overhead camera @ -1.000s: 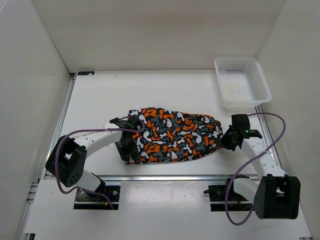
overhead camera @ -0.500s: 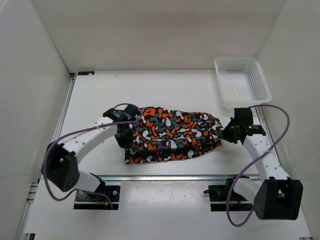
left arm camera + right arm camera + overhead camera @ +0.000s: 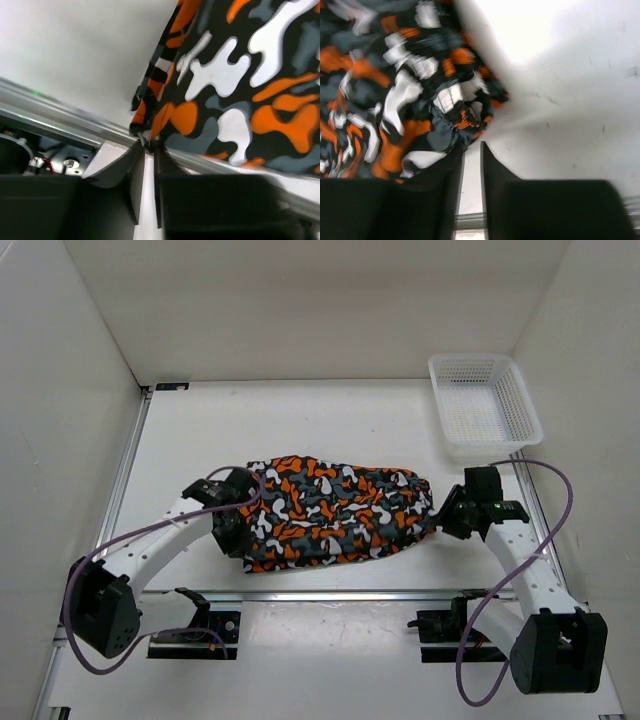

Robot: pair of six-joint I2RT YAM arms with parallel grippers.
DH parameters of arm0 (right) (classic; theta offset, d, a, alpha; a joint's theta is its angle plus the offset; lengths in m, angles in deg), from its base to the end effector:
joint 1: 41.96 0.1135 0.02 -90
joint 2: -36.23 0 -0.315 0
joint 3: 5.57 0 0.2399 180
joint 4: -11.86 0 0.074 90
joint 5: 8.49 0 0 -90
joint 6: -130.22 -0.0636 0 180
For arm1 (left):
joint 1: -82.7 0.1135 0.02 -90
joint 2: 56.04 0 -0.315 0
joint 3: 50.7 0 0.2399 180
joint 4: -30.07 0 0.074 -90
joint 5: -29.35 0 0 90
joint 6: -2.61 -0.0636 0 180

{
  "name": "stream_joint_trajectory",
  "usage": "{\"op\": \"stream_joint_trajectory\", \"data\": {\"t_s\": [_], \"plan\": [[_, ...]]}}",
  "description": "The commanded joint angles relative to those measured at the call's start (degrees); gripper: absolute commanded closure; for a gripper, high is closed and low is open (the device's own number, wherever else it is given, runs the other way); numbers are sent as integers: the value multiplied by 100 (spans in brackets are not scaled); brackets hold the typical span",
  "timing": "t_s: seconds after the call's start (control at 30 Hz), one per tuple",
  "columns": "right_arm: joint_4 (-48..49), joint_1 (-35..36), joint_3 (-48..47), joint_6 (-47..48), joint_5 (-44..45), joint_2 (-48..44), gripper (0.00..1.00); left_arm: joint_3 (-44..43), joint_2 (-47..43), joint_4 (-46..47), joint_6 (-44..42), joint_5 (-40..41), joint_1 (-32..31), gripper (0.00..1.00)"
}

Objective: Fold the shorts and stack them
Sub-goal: Fold the shorts

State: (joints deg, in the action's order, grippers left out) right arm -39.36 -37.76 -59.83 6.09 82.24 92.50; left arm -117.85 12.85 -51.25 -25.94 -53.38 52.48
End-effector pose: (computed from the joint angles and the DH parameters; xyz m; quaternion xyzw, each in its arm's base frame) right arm 0.1668 0.0114 0.2568 0.2470 0.9162 0.0978 0.2999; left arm 0.1448 -0.0750 0.2640 -0.2718 0.9584 0.0008 0.0875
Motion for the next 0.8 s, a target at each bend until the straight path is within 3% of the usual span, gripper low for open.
{"op": "stream_joint_trajectory", "data": {"t_s": [0.0, 0.07, 0.1, 0.13, 0.17, 0.3, 0.43, 0.67, 0.77], "plan": [[94, -8, 242, 29, -11, 146, 53, 579, -85, 380, 69, -497, -72, 71], [96, -8, 225, 99, -126, 541, 24, 652, 72, 522, 69, -630, -72, 52], [44, -8, 163, 99, -126, 673, 22, 574, 186, 469, -1, -630, -72, 41], [-61, -8, 32, 99, -126, 857, 20, 460, 187, 408, -2, -465, -72, 21], [-132, -8, -39, 99, 39, 859, 17, 302, 248, 207, -2, -359, -72, 14], [-133, -8, -320, 47, 243, 807, 16, -629, 353, -154, -107, 213, -72, 12], [112, -8, -523, -32, 191, 1122, 16, -1341, 757, -138, -422, 416, 94, 20], [868, -60, -409, 152, -459, 2149, 19, -1528, 1557, 354, -749, 442, 367, 25], [1028, -60, -409, 292, -688, 2519, 26, -1528, 1812, 460, -819, 337, 490, 25]]}}
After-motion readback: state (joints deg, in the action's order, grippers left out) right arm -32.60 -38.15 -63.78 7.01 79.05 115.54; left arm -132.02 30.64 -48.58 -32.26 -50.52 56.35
